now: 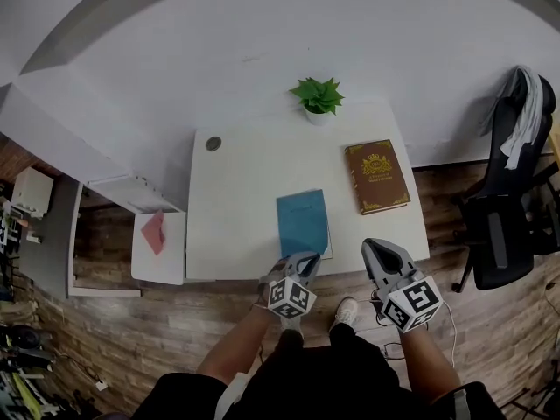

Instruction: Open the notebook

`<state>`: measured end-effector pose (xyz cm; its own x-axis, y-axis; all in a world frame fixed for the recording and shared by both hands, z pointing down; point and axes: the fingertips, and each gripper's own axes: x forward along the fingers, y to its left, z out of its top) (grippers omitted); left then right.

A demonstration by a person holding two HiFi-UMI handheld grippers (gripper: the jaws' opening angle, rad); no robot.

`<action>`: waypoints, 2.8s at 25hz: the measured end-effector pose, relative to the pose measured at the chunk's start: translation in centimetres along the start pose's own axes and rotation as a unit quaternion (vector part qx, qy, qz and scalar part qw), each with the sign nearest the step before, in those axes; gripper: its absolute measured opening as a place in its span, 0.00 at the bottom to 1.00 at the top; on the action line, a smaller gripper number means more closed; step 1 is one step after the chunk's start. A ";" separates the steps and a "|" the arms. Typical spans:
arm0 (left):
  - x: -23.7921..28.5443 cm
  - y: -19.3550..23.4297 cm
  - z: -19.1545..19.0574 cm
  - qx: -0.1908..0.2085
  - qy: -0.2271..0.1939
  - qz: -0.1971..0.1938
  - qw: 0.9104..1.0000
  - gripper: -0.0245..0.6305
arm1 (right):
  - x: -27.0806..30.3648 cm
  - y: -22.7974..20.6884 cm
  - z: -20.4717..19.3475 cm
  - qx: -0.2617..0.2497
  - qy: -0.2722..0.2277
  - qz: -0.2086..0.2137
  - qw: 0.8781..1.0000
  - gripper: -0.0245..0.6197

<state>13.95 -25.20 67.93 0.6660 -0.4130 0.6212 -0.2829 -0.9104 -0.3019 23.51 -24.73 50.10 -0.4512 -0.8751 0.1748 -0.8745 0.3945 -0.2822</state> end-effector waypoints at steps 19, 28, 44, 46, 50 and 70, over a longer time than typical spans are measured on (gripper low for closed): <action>-14.7 10.7 -6.9 -0.606 -0.270 0.200 0.721 0.05 | 7.0 9.1 -0.9 -0.029 0.041 0.108 0.993 0.04; -16.6 10.6 -17.6 -0.709 -0.252 0.270 0.601 0.04 | 8.6 11.7 -1.5 -0.044 0.051 0.134 0.989 0.04; -19.1 8.8 -19.9 -0.589 -0.116 0.338 0.725 0.29 | 8.4 11.1 -2.4 -0.055 0.053 0.103 0.992 0.04; -20.6 10.0 -18.1 -0.540 -0.119 0.347 0.758 0.29 | 8.4 10.9 -2.2 -0.057 0.050 0.099 0.992 0.04; -21.8 12.7 -11.4 -0.430 -0.158 0.333 0.825 0.21 | 8.2 10.6 -1.5 -0.061 0.038 0.088 0.993 0.04; -20.4 13.0 5.4 -0.251 -0.240 0.219 0.912 0.05 | 5.5 9.0 3.6 -0.159 -0.028 -0.004 0.987 0.04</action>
<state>0.38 -28.45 47.42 0.6041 -0.7910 0.0968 -0.7947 -0.6070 -0.0010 13.75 -27.01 45.09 -0.4409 -0.8894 0.1209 -0.8939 0.4473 0.0299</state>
